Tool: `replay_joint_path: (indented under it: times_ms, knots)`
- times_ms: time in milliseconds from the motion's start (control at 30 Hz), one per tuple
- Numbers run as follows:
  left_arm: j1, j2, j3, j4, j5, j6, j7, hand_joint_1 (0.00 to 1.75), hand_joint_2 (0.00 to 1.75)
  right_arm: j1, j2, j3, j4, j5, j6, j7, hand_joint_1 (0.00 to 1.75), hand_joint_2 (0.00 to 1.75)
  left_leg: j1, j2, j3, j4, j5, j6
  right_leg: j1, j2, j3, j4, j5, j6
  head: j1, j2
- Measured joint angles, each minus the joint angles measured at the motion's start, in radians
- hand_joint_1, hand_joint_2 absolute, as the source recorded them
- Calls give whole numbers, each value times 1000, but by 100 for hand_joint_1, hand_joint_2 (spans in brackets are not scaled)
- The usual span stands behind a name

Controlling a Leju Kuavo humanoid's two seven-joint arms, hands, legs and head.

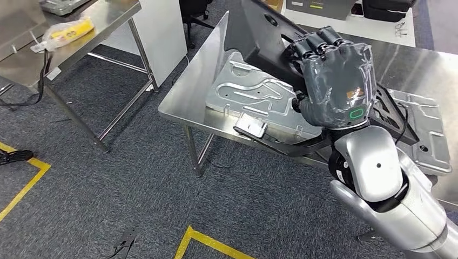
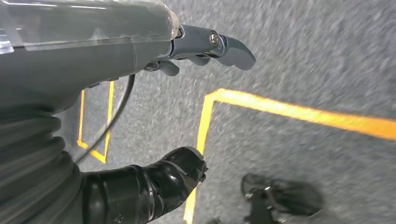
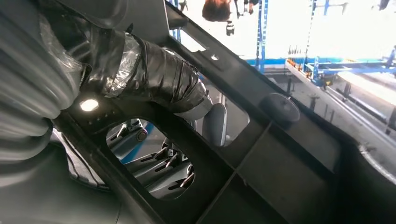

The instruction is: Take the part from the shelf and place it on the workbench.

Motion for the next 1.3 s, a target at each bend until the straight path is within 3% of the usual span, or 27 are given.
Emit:
replay_joint_path:
  times_ms: [67, 100, 133, 167, 233, 267, 300, 367, 400, 467, 533, 567, 600, 667, 700, 800, 900, 1033, 1300]
  knots:
    - [0, -1, 1, 0, 2, 0, -7, 0, 175, 8, 0, 7, 6, 12, 4, 1, 175, 175, 2, 5, 63, -20, -32, -2, -8, -4, -51, -19, -100, 11, 0, 0]
    - [0, -1, 2, 0, 3, -1, -9, 0, 175, 12, -1, 9, 10, 17, 8, 3, 175, 175, 3, 5, 94, -25, -52, -4, -10, -5, -68, -55, -123, 15, 0, 0]
    - [0, -2, 2, 0, 4, -1, -9, 0, 175, 18, -3, 9, 14, 23, 12, 6, 175, 175, 4, 5, 124, -28, -73, -7, -12, -7, -80, -106, -104, 16, 0, 0]
    - [3, -4, 3, 1, 4, -1, -9, 0, 175, 27, -5, 11, 21, 30, 16, 9, 175, 175, 5, 5, 147, -29, -95, -10, -13, -11, -89, -172, -21, 14, 1, 0]
    - [3, -6, 6, 3, 5, -1, -10, 0, 175, 47, -11, 17, 35, 42, 19, 14, 175, 175, 4, 4, 187, -21, -140, -22, -5, -20, -96, -270, 180, 1, -2, 0]
    - [1, -7, 8, 4, 5, -1, -10, 0, 175, 55, -12, 21, 41, 45, 20, 15, 175, 175, 5, 3, 204, -19, -156, -28, 2, -22, -94, -289, 245, -8, -6, 0]
    - [-3, -7, 9, 5, 5, -1, -11, 0, 175, 56, -14, 23, 44, 47, 21, 16, 175, 175, 6, 3, 215, -6, -159, -36, 9, -19, -87, -289, 256, -18, -8, 0]
    - [-6, -8, 10, 5, 5, -1, -13, 0, 175, 50, -13, 23, 48, 49, 24, 17, 175, 175, 12, 5, 201, 49, -144, -48, 10, -13, -65, -292, 239, -39, -8, 0]
    - [-8, -8, 11, 5, 5, -2, -14, 0, 175, 45, -13, 23, 49, 50, 28, 16, 175, 175, 13, 6, 174, 96, -142, -51, 9, -10, -57, -299, 235, -48, -7, 0]
    - [-12, -8, 13, 5, 5, -5, -15, 0, 175, 44, -12, 26, 55, 53, 41, 10, 175, 175, 14, 7, 107, 194, -194, -53, 8, -4, -49, -306, 229, -60, -8, 0]
    - [-14, -8, 14, 5, 5, -8, -14, 0, 175, 47, -12, 31, 69, 53, 51, 6, 175, 175, 15, 7, 34, 273, -260, -55, 11, 4, -51, -303, 224, -63, -8, 0]
    - [-14, -9, 15, 5, 5, -9, -14, 0, 175, 49, -12, 34, 77, 54, 54, 5, 175, 175, 15, 7, 10, 287, -264, -55, 12, 7, -52, -299, 220, -63, -8, 0]
    - [-14, -8, 16, 5, 4, -9, -14, 0, 175, 51, -12, 36, 85, 54, 57, 5, 175, 175, 15, 7, 0, 271, -239, -54, 12, 10, -52, -294, 216, -60, -8, 0]
    - [-13, -8, 18, 5, 3, -10, -14, 0, 175, 52, -11, 39, 101, 56, 65, 4, 175, 175, 14, 7, 17, 169, -148, -51, 12, 11, -50, -280, 206, -54, -8, 0]
    - [-14, -7, 19, 5, 2, -13, -13, 0, 175, 50, -10, 40, 112, 58, 71, 4, 175, 175, 11, 7, 26, 117, -123, -47, 11, 12, -50, -274, 203, -50, -8, 0]
    - [-16, -7, 19, 5, 0, -22, -12, 0, 175, 40, -6, 46, 163, 62, 89, 2, 175, 175, 4, 6, 24, 75, -132, -30, 13, 13, -60, -261, 193, -32, -8, 0]
    - [-16, -7, 20, 5, -3, -26, -12, 0, 175, 31, -1, 49, 217, 67, 93, -3, 175, 175, 6, 5, 20, 71, -95, -26, 15, 9, -63, -257, 171, -37, -5, 0]
    - [-19, -7, 20, 5, -11, -35, -10, 0, 175, 9, 15, 56, 304, 78, 104, -15, 175, 175, 3, 5, 19, 71, -89, -17, 13, 8, -62, -269, 207, -24, -5, 0]
    - [-26, -7, 20, 5, -17, -44, -2, 0, 175, -12, 51, 68, 456, 89, 99, -31, 175, 175, 2, 4, 18, 71, -90, -16, 13, 8, -65, -271, 204, -22, -5, 0]
